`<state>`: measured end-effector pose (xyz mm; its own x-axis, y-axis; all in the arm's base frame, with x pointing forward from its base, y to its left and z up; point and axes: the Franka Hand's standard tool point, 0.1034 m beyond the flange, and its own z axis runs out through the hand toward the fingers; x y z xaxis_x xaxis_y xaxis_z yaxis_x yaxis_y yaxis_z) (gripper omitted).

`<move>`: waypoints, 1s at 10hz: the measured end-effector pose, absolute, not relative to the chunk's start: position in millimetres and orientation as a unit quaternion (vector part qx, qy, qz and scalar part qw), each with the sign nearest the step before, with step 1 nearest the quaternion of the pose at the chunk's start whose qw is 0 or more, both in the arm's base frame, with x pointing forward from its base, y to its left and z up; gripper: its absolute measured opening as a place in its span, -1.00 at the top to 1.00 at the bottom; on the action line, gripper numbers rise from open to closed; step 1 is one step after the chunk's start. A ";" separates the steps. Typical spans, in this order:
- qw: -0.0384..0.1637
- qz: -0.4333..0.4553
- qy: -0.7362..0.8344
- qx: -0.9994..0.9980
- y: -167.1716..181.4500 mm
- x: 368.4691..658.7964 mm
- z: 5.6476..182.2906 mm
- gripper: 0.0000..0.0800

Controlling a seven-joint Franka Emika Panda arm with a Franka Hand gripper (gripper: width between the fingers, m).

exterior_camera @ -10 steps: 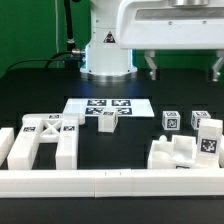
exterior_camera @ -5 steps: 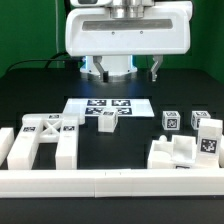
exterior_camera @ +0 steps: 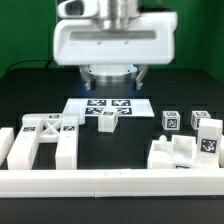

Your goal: Assemble chair

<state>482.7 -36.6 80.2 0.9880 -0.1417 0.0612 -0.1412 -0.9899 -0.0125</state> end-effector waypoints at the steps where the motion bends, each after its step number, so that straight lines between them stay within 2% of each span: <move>1: -0.005 -0.037 0.072 -0.997 -42.5 481.4 66.8 -0.62; 2: -0.012 -0.038 0.068 -0.997 -45.4 479.5 56.1 -0.62; 5: -0.004 -0.006 0.067 -0.998 -41.2 474.8 54.2 -0.62; 7: 0.012 0.066 0.069 -0.995 -36.6 469.3 53.2 -0.62; 8: 0.015 0.099 0.075 -0.992 -40.8 468.8 46.3 -0.62; 10: 0.023 0.150 0.073 -0.986 -37.0 471.7 43.2 -0.62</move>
Offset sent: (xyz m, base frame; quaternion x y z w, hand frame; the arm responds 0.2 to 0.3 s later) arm 0.0000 0.0000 0.0000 0.0000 0.0000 0.0000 1.0000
